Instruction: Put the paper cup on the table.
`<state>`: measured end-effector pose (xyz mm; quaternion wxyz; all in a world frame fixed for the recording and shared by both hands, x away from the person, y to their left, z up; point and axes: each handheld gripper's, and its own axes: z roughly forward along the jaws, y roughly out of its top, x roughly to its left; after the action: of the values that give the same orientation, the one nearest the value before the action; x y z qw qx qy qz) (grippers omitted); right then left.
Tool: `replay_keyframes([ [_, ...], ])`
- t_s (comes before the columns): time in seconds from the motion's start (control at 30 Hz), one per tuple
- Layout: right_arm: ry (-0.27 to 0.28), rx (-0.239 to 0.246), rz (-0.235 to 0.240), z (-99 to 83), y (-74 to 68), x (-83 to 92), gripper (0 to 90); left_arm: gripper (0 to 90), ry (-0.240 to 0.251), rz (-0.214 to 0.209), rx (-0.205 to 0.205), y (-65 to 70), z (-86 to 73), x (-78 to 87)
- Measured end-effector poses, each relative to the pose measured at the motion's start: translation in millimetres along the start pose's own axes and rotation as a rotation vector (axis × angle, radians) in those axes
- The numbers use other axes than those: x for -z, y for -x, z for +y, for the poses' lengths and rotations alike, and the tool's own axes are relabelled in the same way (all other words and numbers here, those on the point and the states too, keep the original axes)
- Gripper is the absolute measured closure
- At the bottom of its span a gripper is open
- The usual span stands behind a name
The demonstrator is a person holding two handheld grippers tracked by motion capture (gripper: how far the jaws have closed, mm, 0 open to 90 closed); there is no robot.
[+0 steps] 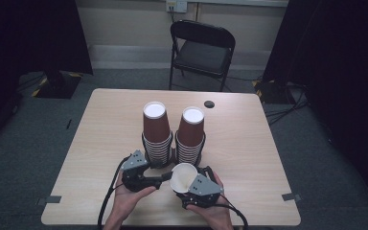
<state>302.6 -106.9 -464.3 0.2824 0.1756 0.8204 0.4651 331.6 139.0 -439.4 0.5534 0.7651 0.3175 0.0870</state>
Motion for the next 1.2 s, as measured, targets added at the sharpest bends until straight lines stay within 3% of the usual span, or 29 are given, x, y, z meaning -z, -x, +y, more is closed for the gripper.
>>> replay_keyframes([
  [0.2,0.008,-0.062,-0.016,-8.1,8.9,1.2,11.8,35.6,0.028,0.03,0.006,-4.3,-2.7,8.0],
  [0.33,0.025,-0.104,-0.031,-11.7,17.0,5.0,11.6,31.1,0.008,0.049,-0.03,-4.1,-6.9,9.5],
  [0.47,0.028,-0.126,-0.051,-14.6,23.3,9.3,11.5,25.9,0.003,0.076,-0.039,-5.3,-12.5,9.5],
  [0.6,0.044,-0.162,-0.068,-16.9,30.9,14.3,11.5,16.4,0.065,0.113,-0.026,-8.9,-19.8,11.4],
  [0.83,0.064,-0.202,-0.096,-20.7,46.5,18.3,11.5,15.6,0.088,0.186,-0.009,-18.6,-33.3,15.2],
  [0.9,0.068,-0.21,-0.108,-21.6,50.8,19.6,11.4,15.6,0.092,0.171,-0.023,-20.9,-37.4,16.8],
  [1.0,0.086,-0.232,-0.12,-22.7,58.5,21.8,11.2,15.7,0.089,0.239,-0.042,-22.0,-43.6,18.4],
  [1.1,0.111,-0.262,-0.132,-24.0,67.5,22.8,11.0,15.6,0.107,0.266,-0.054,-21.8,-49.5,20.0],
  [1.2,0.121,-0.256,-0.157,-24.0,75.6,21.9,11.0,15.6,0.134,0.285,-0.037,-20.9,-55.0,20.4],
])
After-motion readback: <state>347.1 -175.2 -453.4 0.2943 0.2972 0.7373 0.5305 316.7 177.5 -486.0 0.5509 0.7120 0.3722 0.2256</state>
